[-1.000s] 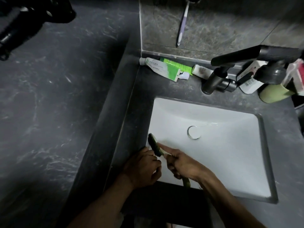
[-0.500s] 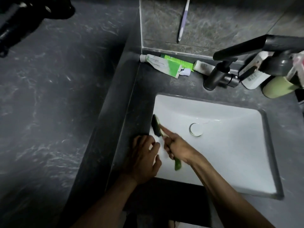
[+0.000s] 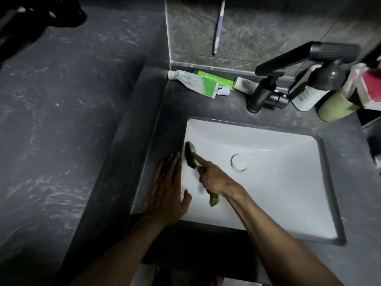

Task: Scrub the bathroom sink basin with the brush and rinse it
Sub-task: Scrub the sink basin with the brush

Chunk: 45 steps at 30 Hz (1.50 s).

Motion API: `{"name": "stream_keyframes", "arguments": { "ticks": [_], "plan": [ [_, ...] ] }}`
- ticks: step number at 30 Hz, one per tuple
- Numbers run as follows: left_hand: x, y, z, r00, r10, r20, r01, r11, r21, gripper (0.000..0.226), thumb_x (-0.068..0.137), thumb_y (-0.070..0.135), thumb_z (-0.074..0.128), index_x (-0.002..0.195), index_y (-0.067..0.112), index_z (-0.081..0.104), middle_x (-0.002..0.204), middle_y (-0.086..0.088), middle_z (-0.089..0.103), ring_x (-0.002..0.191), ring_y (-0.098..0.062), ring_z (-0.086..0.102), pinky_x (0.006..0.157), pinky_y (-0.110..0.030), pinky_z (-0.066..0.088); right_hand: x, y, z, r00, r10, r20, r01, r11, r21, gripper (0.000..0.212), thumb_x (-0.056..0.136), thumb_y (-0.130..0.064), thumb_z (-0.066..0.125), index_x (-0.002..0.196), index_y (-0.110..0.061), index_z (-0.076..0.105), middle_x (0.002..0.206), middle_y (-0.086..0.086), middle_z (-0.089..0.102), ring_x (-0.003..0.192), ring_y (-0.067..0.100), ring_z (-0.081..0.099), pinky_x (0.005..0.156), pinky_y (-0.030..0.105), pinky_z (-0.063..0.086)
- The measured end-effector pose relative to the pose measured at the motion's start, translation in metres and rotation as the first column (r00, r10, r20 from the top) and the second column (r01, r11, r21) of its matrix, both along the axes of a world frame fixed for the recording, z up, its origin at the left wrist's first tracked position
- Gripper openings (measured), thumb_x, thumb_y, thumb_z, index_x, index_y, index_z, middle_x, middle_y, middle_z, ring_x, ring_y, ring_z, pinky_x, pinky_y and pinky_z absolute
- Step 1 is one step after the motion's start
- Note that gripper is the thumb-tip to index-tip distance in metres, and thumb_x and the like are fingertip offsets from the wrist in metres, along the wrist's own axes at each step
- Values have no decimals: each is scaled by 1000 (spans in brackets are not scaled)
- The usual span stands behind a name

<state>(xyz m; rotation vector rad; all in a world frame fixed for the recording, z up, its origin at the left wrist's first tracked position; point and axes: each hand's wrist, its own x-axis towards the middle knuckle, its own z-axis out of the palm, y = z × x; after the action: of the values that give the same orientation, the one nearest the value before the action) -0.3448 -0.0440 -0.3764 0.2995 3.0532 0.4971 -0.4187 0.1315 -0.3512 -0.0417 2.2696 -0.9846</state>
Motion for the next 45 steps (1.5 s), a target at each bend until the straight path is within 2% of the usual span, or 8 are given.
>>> {"name": "stream_keyframes", "arguments": {
  "ticks": [2, 7, 14, 19, 25, 31, 37, 45],
  "plan": [
    [0, 0, -1, 1000, 7, -7, -7, 1000, 5, 100, 87, 41, 58, 162, 7, 1, 171, -9, -1, 158, -21, 0, 128, -38, 5, 17, 9, 1, 998, 57, 38, -56, 998, -38, 61, 102, -14, 33, 150, -51, 22, 105, -9, 59, 81, 14, 56, 70, 28, 49],
    [-2, 1, 5, 1000, -9, -22, 10, 1000, 24, 101, 86, 37, 60, 163, 8, 0, 171, -7, -4, 158, -18, -6, 128, -38, 6, 32, 65, -19, 996, 83, 21, -85, 930, 358, 53, 102, -23, 38, 153, -28, 25, 121, 7, 57, 95, 25, 57, 80, 30, 41],
    [-3, 1, 3, 1000, -2, 6, 2, 1000, -17, 102, 86, 47, 50, 162, 11, -7, 171, -6, -4, 158, -20, -1, 129, -37, 9, 13, 7, -9, 998, 57, 11, -58, 996, 69, 58, 102, -14, 33, 151, -42, 24, 117, -1, 57, 74, 11, 59, 61, 23, 46],
    [-4, -1, 4, 1000, -9, 12, 9, 999, 39, 102, 86, 39, 56, 162, 12, -6, 172, -4, -4, 158, -19, -2, 128, -39, 9, 17, 85, -26, 999, 33, 20, -39, 866, 499, 57, 99, -18, 38, 154, -29, 24, 130, 20, 57, 111, 38, 59, 92, 42, 48],
    [-4, -1, 6, 1000, 17, 19, -17, 1000, 24, 106, 85, 39, 62, 163, 15, -5, 172, -4, 1, 157, -15, -3, 128, -35, 9, 8, 21, -12, 991, 133, 6, -132, 973, 190, 64, 99, -9, 37, 154, -38, 19, 114, 8, 58, 79, 18, 59, 74, 31, 51],
    [-3, 0, 9, 1000, -3, 12, 2, 1000, 27, 99, 85, 37, 55, 163, 12, 0, 172, -5, 2, 158, -16, -2, 128, -41, 12, 2, 96, -35, 998, 62, 29, -69, 868, 492, 58, 98, -20, 37, 153, -36, 25, 135, 19, 54, 116, 39, 56, 96, 45, 46],
    [-4, 0, 9, 1000, 8, 2, -8, 998, 60, 102, 82, 34, 61, 163, 12, 3, 171, -4, 6, 158, -15, 0, 128, -39, 11, -7, 35, -25, 991, 132, 29, -135, 967, 217, 65, 98, -10, 35, 152, -45, 20, 113, 4, 56, 81, 16, 55, 74, 28, 43],
    [-4, 1, 11, 1000, -5, -30, 7, 996, 89, 100, 81, 28, 64, 162, 6, 11, 171, -7, 8, 158, -20, 7, 127, -42, 14, -7, 89, -28, 994, 113, -8, -97, 884, 458, 57, 101, -14, 36, 155, -29, 24, 132, 20, 56, 111, 37, 60, 94, 40, 48]
  ]
}}
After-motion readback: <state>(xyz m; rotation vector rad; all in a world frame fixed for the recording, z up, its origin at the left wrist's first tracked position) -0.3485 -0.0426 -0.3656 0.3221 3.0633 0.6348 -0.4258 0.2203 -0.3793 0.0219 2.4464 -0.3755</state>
